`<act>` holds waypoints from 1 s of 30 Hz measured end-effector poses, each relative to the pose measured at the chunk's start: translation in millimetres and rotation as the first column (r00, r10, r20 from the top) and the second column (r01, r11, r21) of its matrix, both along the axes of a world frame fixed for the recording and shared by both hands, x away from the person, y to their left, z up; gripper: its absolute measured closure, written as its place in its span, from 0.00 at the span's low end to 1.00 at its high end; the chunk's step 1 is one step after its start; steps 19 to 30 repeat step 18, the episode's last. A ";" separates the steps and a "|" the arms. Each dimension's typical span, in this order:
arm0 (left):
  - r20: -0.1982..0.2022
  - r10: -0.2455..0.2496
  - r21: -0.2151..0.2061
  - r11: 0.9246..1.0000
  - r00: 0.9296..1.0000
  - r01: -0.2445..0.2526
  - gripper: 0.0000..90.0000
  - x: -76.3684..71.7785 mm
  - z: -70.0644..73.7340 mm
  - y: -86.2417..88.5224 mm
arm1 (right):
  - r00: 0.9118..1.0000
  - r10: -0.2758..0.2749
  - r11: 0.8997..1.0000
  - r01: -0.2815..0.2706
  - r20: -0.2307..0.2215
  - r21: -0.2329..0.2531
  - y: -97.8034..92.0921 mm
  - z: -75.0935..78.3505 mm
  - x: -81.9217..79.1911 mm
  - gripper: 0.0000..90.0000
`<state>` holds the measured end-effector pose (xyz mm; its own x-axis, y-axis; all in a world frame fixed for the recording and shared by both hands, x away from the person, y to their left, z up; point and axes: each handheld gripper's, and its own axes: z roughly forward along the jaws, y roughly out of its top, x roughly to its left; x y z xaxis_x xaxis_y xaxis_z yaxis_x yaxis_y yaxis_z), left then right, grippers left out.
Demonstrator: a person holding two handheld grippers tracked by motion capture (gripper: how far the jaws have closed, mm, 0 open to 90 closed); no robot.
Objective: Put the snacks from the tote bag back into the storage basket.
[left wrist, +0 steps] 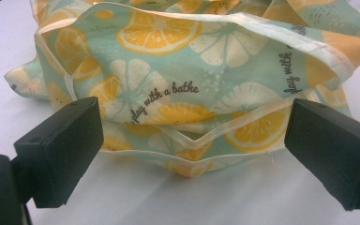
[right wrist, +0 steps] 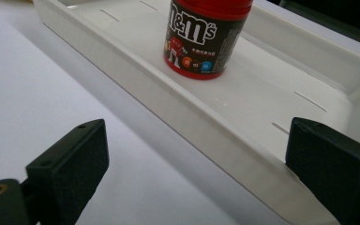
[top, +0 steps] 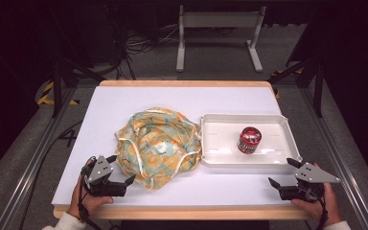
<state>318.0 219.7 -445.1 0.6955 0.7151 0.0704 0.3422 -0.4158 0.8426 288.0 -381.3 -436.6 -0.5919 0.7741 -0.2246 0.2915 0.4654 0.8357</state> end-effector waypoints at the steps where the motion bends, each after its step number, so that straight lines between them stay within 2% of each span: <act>1: -0.001 0.001 -0.004 1.000 1.000 -0.001 0.06 0.1 -0.1 -0.3 | 1.000 0.000 1.000 0.000 0.000 0.000 0.0 0.0 0.0 0.08; 13: -0.002 0.002 -0.009 1.000 1.000 -0.002 0.06 4.2 0.5 -2.0 | 1.000 0.000 1.000 0.000 0.010 -0.001 -0.1 2.6 -1.6 0.06; 18: -0.003 0.003 -0.007 1.000 1.000 -0.003 0.06 5.0 1.0 -2.4 | 1.000 0.003 0.999 -0.002 -0.014 0.038 -3.0 5.9 -2.3 0.05; 30: -0.003 0.003 -0.007 1.000 1.000 -0.003 0.06 5.0 1.0 -2.4 | 1.000 0.003 0.999 -0.002 -0.014 0.038 -3.0 5.9 -2.3 0.05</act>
